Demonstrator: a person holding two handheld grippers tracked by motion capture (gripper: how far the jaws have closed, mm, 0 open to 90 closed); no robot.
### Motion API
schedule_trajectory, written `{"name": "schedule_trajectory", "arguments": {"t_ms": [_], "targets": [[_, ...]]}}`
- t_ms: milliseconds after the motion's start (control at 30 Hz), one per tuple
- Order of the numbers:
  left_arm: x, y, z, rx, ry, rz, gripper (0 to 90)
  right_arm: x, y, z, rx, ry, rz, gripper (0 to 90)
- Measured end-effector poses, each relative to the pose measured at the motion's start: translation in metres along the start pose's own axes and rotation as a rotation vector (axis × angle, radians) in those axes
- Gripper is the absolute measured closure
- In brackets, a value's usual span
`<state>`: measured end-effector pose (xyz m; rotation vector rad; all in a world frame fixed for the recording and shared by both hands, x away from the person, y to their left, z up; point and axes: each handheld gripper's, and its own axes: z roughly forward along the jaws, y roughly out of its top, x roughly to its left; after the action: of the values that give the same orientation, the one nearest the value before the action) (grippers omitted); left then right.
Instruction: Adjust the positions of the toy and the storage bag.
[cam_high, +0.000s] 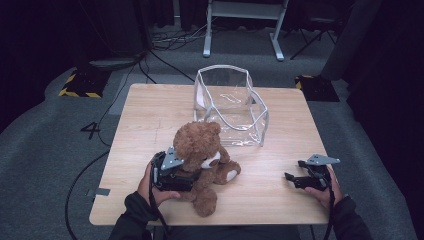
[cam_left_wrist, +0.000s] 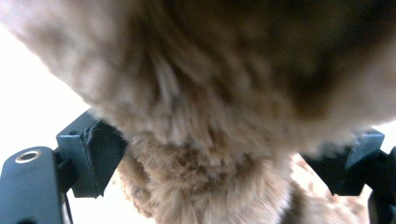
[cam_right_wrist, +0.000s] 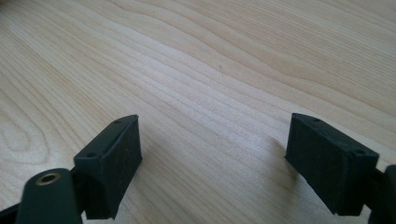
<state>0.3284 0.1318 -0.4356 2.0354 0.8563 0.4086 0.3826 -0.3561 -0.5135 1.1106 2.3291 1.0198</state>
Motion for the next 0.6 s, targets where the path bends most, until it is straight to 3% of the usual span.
{"name": "schedule_trajectory", "arguments": {"t_ms": [133,333,433,533,600], "targets": [[0.004,0.002,0.015,0.033,0.014,-0.030,12.4,0.000,0.000,0.000,0.000,0.001,0.000,18.0],[0.005,0.006,0.037,0.116,0.023,-0.029,6.2,0.000,0.000,0.000,0.000,0.000,0.000,18.0],[0.004,0.006,0.041,0.118,0.029,-0.015,11.6,0.000,0.000,0.000,0.000,0.000,0.000,18.0],[0.001,0.006,0.043,0.124,0.039,0.014,27.1,0.000,0.000,0.000,0.000,0.000,0.000,18.0],[0.001,0.005,0.043,0.126,0.043,0.032,30.4,0.000,0.000,0.000,0.000,0.000,0.000,18.0]]}}
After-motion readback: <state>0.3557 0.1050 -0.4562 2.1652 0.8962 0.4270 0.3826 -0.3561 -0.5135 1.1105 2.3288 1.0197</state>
